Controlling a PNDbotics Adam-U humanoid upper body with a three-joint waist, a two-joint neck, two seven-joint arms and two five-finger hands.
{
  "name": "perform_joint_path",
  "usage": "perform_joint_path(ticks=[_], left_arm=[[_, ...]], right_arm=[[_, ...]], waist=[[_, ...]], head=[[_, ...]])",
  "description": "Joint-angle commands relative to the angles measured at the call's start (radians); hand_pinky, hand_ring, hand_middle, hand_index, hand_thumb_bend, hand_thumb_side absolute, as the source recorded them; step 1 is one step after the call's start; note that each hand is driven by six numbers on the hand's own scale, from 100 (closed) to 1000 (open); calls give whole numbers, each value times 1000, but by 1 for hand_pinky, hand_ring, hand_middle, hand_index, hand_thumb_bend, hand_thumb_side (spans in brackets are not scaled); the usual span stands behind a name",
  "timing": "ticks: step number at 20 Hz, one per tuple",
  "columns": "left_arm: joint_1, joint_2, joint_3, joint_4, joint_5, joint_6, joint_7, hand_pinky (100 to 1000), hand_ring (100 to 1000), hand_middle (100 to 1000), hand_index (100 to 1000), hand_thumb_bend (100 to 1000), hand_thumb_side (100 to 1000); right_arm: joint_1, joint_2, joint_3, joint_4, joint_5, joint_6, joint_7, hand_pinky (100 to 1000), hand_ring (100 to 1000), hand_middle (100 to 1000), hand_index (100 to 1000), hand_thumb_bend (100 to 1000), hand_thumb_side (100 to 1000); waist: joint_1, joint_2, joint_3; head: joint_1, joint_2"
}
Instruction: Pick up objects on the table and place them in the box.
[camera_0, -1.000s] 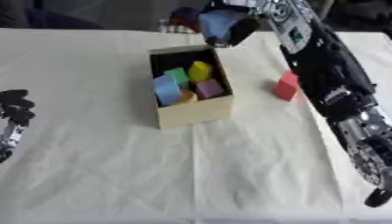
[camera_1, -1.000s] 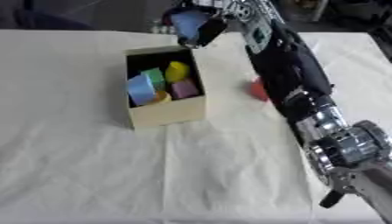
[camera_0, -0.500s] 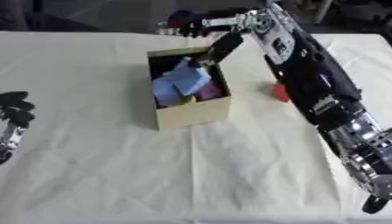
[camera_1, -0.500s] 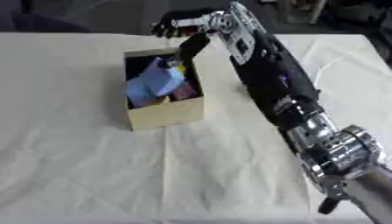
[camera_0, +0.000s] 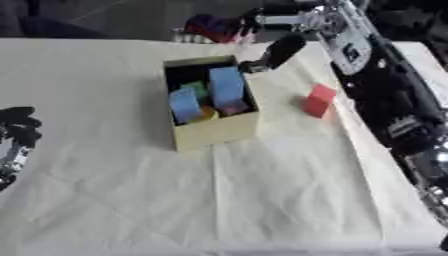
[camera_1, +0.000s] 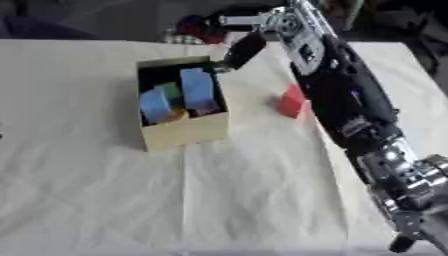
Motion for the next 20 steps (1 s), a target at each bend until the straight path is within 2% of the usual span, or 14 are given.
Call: perform_joint_path(ticks=[1,4,9,15,20], left_arm=[[-2,18,12,-16,-7,2,7,852,661,659,841,176,651],[0,16,10,-15,-8,2,5,852,662,659,842,176,652],[5,10,10,-12,-8,1,4,852,663,660,842,175,652],[5,3,11,-10,-6,-1,5,852,664,661,842,176,651],[6,3,12,-9,-6,-1,5,852,665,661,842,175,652]], right_arm=[[36,-88,-41,-67,-11,37,-1,893,908,903,992,367,493],[79,-94,-59,-43,42,75,-4,896,919,915,994,369,492],[92,-45,-84,95,156,126,-54,894,919,915,992,364,502],[63,14,-109,274,242,147,-107,887,911,904,989,359,514],[58,28,-115,341,268,148,-116,888,912,903,989,362,518]], waist=[[-14,-32,-9],[-12,-37,-21],[4,-43,-24],[18,-43,-26],[20,-42,-25]], head=[[11,4],[13,4],[12,4],[9,4],[7,4]])
